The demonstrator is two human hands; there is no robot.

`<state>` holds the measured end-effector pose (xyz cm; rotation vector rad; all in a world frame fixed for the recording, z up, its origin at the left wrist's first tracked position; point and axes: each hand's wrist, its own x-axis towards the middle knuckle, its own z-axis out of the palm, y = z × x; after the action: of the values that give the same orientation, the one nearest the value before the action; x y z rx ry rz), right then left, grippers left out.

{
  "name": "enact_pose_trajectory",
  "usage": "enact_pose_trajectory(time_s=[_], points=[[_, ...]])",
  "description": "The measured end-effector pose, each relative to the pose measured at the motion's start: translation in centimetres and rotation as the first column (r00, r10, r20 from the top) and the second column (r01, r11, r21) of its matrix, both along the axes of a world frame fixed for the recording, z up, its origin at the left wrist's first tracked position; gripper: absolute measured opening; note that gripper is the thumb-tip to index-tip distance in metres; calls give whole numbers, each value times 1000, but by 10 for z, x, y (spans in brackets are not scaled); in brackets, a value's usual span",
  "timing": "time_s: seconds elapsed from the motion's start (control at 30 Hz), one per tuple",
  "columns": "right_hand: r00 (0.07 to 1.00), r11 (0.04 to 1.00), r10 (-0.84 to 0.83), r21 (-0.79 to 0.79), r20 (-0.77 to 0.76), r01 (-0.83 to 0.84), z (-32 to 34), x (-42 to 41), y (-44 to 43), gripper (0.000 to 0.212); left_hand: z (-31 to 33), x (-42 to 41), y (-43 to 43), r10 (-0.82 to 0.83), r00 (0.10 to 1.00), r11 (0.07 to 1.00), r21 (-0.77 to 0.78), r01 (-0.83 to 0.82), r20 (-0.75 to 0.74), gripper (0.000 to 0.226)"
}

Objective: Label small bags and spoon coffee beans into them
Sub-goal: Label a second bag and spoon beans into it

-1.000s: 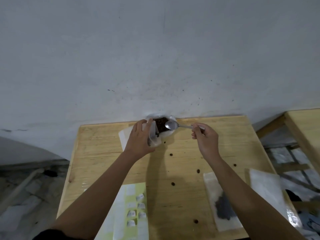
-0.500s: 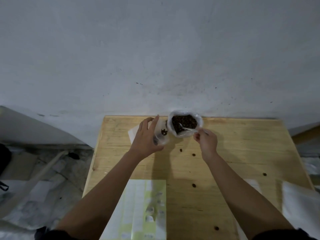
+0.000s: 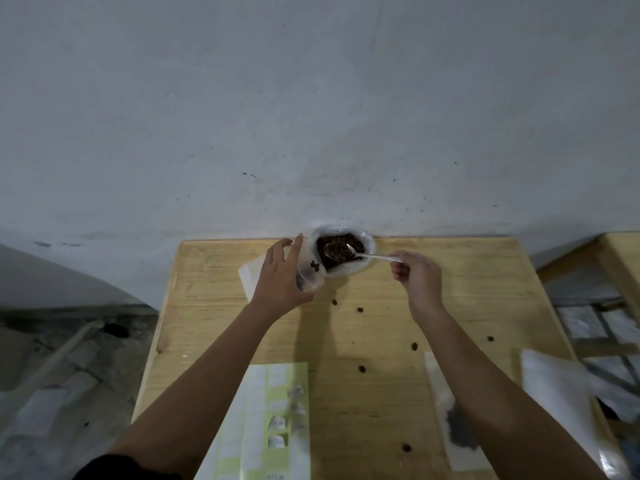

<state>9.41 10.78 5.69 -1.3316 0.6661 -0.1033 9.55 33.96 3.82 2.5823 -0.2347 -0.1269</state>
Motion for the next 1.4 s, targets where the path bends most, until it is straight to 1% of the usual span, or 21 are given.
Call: enact_pose_trajectory(time_s=[0.07,0.17,0.23,0.3,0.37,0.43,0.5,0.6,0.7,0.8,0.83,0.9,0.93,1.03,1.17,1.3,1.4], points=[[997,997,67,-39,44,-65,11,-7,-3,16,1,-1,-9,-13,1000,1000,-2,13,10,112],[968,963,229,-172,107,-208,26,-18,-6,17,5,-4,-23,-39,999,999,-11,40,35,110],[949,936,286,-251,135,-246,34,-24,-7,17,10,-5,-30,-51,998,998,-21,52,41,110],[952,932,259,-301,162,-202,39,-25,-8,15,13,-6,-34,-62,996,997,-32,64,59,111],[966,940,179,-321,189,-112,43,-25,-11,14,17,-7,-34,-56,996,997,-53,59,64,111],[971,945,111,-325,210,-38,44,-24,-13,20,18,-7,-30,-38,997,997,-68,43,63,112],[975,941,85,-339,207,-10,41,-24,-14,21,19,-7,-24,-11,998,996,-86,16,63,113],[986,948,109,-313,130,-63,28,-20,-9,16,21,-8,-15,43,998,990,-139,-35,54,113],[980,940,200,-283,2,-191,9,-16,2,10,25,-9,-6,90,996,973,-216,-85,15,113],[950,914,295,-260,-106,-312,-3,-15,16,11,28,-11,3,108,994,953,-284,-106,-6,118],[938,903,324,-257,-124,-346,-6,-15,20,12,28,-12,6,113,994,946,-304,-111,-12,119],[911,873,380,-262,-162,-411,-10,-13,30,9,27,-12,11,125,992,934,-335,-125,-22,123],[898,862,399,-260,-184,-436,-12,-11,34,12,26,-12,13,129,991,930,-343,-129,-23,124],[875,844,432,-243,-219,-478,-21,-9,39,18,26,-12,17,134,991,927,-351,-130,-15,125],[875,843,424,-253,-234,-475,-16,-15,35,29,25,-13,18,129,991,927,-354,-127,-18,124],[870,802,407,-346,-278,-486,-10,-24,18,16,27,-13,14,120,993,925,-360,-117,-14,123],[880,774,346,-431,-327,-464,-5,-30,1,21,29,-14,5,109,994,926,-362,-106,-12,121]])
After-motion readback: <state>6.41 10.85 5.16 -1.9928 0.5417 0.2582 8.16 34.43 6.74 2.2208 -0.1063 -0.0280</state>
